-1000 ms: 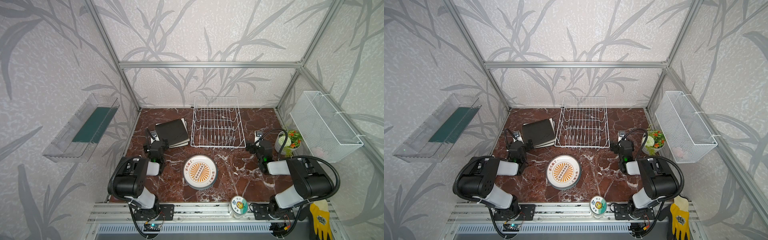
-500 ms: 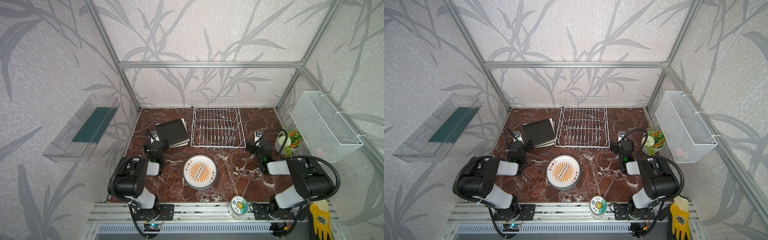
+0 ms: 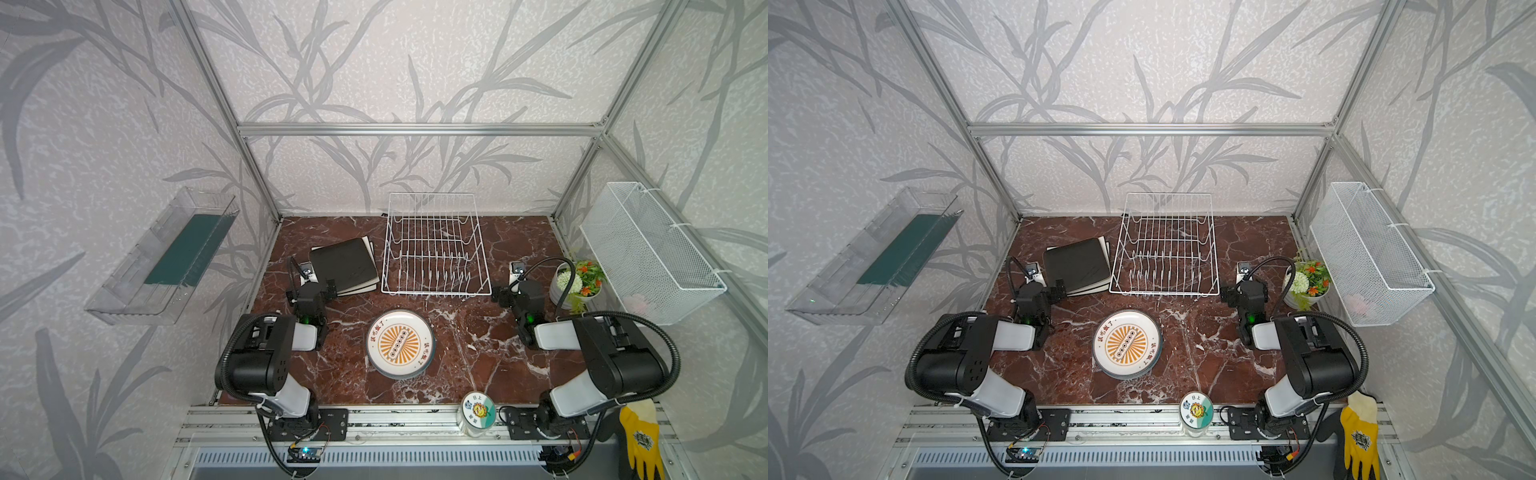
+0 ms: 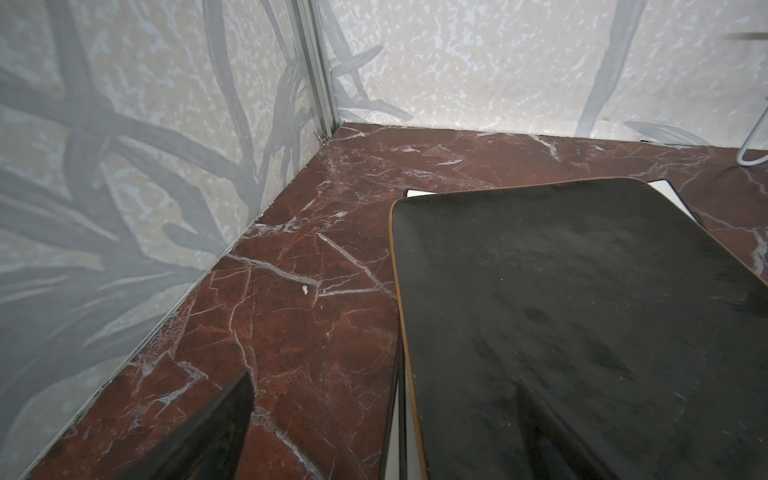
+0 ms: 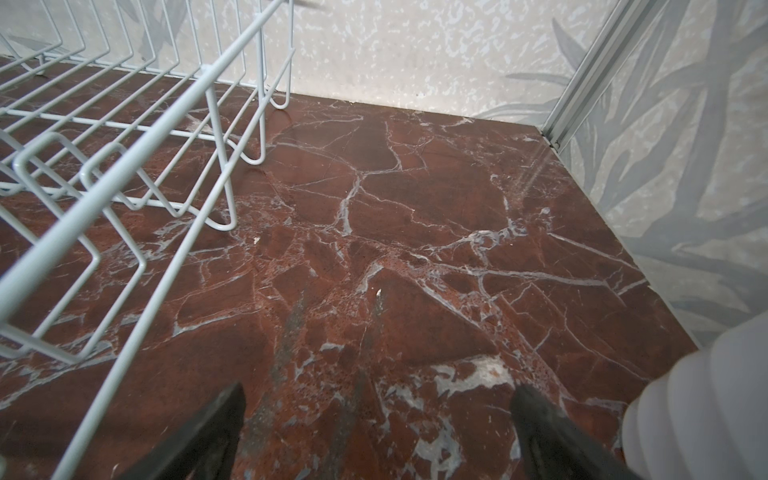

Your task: Unload the plates from the dish rack

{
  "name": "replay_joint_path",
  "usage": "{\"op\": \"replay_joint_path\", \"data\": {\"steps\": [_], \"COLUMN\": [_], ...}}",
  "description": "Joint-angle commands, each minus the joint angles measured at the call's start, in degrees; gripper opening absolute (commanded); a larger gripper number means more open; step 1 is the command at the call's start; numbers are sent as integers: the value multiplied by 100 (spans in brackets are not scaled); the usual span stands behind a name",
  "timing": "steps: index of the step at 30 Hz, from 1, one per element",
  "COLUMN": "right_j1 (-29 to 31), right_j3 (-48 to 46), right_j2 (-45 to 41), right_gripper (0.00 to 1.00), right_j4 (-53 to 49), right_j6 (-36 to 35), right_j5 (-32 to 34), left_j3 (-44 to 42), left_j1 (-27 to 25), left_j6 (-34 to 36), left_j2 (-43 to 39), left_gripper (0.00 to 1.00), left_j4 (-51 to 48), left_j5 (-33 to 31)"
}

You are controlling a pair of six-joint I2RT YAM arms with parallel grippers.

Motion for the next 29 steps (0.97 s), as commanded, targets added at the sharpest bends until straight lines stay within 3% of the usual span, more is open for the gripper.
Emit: {"op": "replay_joint_path", "data": {"steps": [1, 3, 4, 5, 6, 7, 8, 9, 10, 11, 12, 13, 14, 15, 29], "right_j1": [-14, -14, -14, -14, -23, -59, -83, -80, -84, -85, -80, -85, -84, -85, -85], "right_j3": [85, 87, 84, 85, 97, 94, 97, 94, 94, 94, 94, 93, 94, 93, 94], "right_j2": [-96, -96, -103, -97, -103, -101, -110, -106, -106, -107, -105, -105, -110, -105, -105], "right_gripper": [99, 99, 99, 99, 95, 64, 20, 0, 0, 0, 0, 21, 48, 98, 99], "right_j4": [31, 34, 33, 31, 24, 22, 4, -4, 10, 10, 10, 10, 9, 4, 10], "right_j6": [-11, -3, -2, 2, 10, 21, 35, 24, 30, 26, 26, 21, 27, 28, 28], "right_j5": [-11, -11, -12, -20, -44, -112, -159, -161, -161, -161, -161, -161, -161, -161, -150], "left_j3": [77, 74, 74, 76, 74, 77, 74, 72, 68, 77, 69, 76, 74, 75, 135], "left_j1": [25, 27, 32, 33, 26, 25, 28, 27, 26, 27, 28, 30, 20, 24, 33], "left_j6": [-68, -68, -68, -69, -74, -77, -72, -71, -67, -67, -62, -68, -53, -59, -56], "left_j2": [-32, -24, -24, -29, -24, -24, -24, -26, -24, -24, -24, -36, -28, -24, -15], "left_gripper": [99, 99, 93, 65, 16, 0, 0, 0, 0, 8, 31, 72, 99, 99, 99], "left_j4": [20, 22, 20, 20, 23, 20, 24, 20, 21, 20, 20, 26, 20, 27, -85], "left_j5": [18, 20, 23, 28, 27, 30, 31, 31, 22, 20, 17, 20, 13, 10, 93]}}
